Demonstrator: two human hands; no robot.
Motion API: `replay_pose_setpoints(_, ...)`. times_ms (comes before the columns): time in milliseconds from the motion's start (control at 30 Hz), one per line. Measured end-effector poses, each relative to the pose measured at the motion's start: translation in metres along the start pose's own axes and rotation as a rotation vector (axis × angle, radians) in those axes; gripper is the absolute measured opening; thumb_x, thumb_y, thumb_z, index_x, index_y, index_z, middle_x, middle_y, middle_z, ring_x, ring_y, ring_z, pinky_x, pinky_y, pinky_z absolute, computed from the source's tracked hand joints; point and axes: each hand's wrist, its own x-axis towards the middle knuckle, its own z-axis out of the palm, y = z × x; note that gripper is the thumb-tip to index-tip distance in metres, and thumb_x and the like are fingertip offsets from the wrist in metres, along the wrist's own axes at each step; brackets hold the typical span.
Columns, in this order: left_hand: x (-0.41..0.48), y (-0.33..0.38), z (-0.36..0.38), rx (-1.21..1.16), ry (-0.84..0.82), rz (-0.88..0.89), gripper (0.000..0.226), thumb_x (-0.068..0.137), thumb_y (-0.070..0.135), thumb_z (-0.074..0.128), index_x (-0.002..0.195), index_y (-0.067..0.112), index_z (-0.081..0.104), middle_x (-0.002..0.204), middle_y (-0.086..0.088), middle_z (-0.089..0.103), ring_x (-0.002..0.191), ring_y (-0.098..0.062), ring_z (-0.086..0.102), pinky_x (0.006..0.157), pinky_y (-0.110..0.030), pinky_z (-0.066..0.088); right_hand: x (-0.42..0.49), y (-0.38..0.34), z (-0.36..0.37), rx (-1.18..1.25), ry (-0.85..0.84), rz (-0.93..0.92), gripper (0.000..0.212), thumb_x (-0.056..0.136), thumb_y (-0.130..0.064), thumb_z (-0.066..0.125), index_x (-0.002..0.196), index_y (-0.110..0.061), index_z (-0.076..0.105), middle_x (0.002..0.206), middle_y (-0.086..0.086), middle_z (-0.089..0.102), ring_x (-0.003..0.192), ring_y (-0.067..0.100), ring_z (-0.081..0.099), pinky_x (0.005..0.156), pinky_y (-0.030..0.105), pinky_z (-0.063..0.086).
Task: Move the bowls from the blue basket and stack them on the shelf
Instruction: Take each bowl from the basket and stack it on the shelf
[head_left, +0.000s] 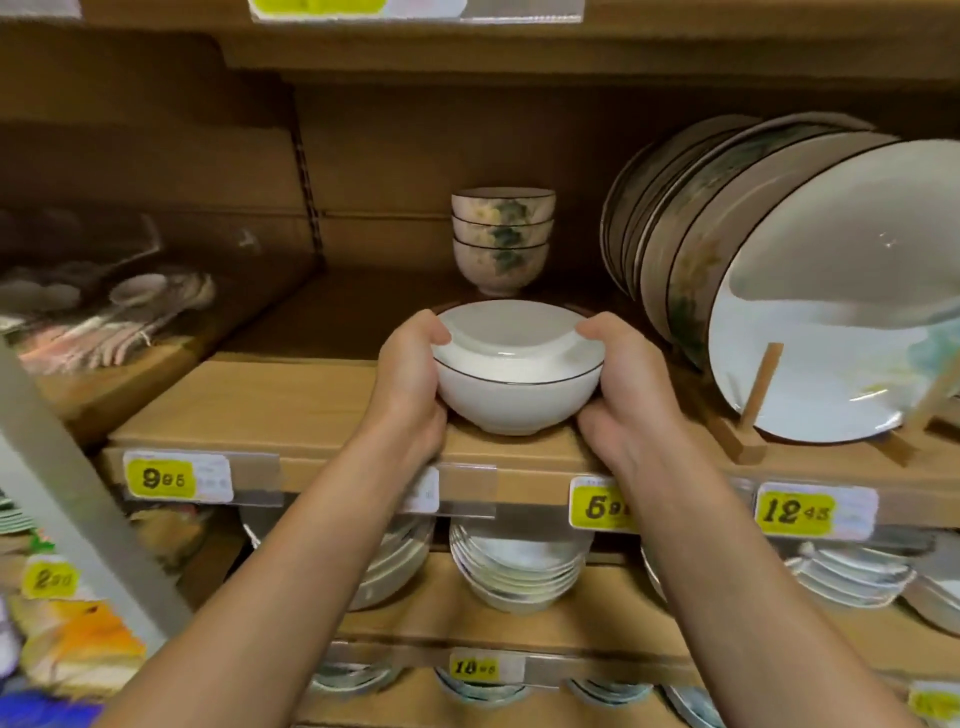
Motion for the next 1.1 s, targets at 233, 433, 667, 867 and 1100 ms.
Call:
replay_pose_setpoints(233, 0.008, 0.0, -0.007, 0.012, -0.024, -0.014, 0.037, 0.078, 0.008, 0.042, 0.103, 0.004, 0.068, 0.099, -0.015, 0.075, 0.099, -0.032, 0.07, 0.097, -0.048, 0.052, 0.0, 0.003, -0.001, -0.054, -0.039, -0.039, 0.02, 0.09, -0.018, 0.055, 0.105, -0.015, 0.067, 0.092, 0.004, 0.077, 0.09, 0.02, 0.073, 0.081, 0.035, 0.058)
replay_pose_setpoints(433, 0.004, -0.005, -0.007, 0.021, -0.073, 0.016, 0.031, 0.087, 0.013, 0.04, 0.096, 0.013, 0.07, 0.093, -0.01, 0.076, 0.088, -0.023, 0.073, 0.09, -0.044, 0.055, -0.022, 0.025, 0.002, -0.363, 0.031, -0.435, 0.058, 0.084, -0.028, 0.056, 0.138, -0.045, 0.039, 0.117, -0.03, 0.048, 0.105, -0.008, 0.051, 0.074, 0.009, 0.047)
replay_pose_setpoints(667, -0.006, -0.004, -0.017, 0.091, -0.071, 0.05, 0.039, 0.082, 0.026, 0.05, 0.12, 0.024, 0.056, 0.12, -0.006, 0.065, 0.113, -0.022, 0.062, 0.098, -0.043, 0.05, -0.012, 0.005, 0.0, -0.21, -0.023, -0.27, 0.058, 0.08, 0.006, 0.043, 0.122, -0.03, 0.059, 0.114, 0.0, 0.066, 0.105, 0.018, 0.063, 0.082, 0.029, 0.057)
replay_pose_setpoints(867, 0.012, 0.025, -0.008, 0.106, -0.117, -0.139, 0.034, 0.081, 0.005, 0.054, 0.114, 0.008, 0.063, 0.109, -0.015, 0.071, 0.103, -0.029, 0.067, 0.097, -0.045, 0.052, -0.013, -0.005, -0.002, -0.148, -0.045, -0.184, 0.052, 0.081, 0.006, 0.044, 0.118, -0.024, 0.065, 0.111, 0.005, 0.069, 0.104, 0.022, 0.065, 0.088, 0.034, 0.056)
replay_pose_setpoints(1100, 0.009, 0.016, -0.005, 0.041, -0.059, -0.129, 0.03, 0.081, 0.0, 0.045, 0.1, 0.005, 0.067, 0.097, -0.015, 0.075, 0.097, -0.031, 0.069, 0.091, -0.043, 0.055, -0.033, 0.023, -0.002, -0.371, 0.113, -0.354, 0.054, 0.082, -0.031, 0.056, 0.133, -0.04, 0.046, 0.119, -0.016, 0.053, 0.108, 0.007, 0.053, 0.089, 0.028, 0.049)
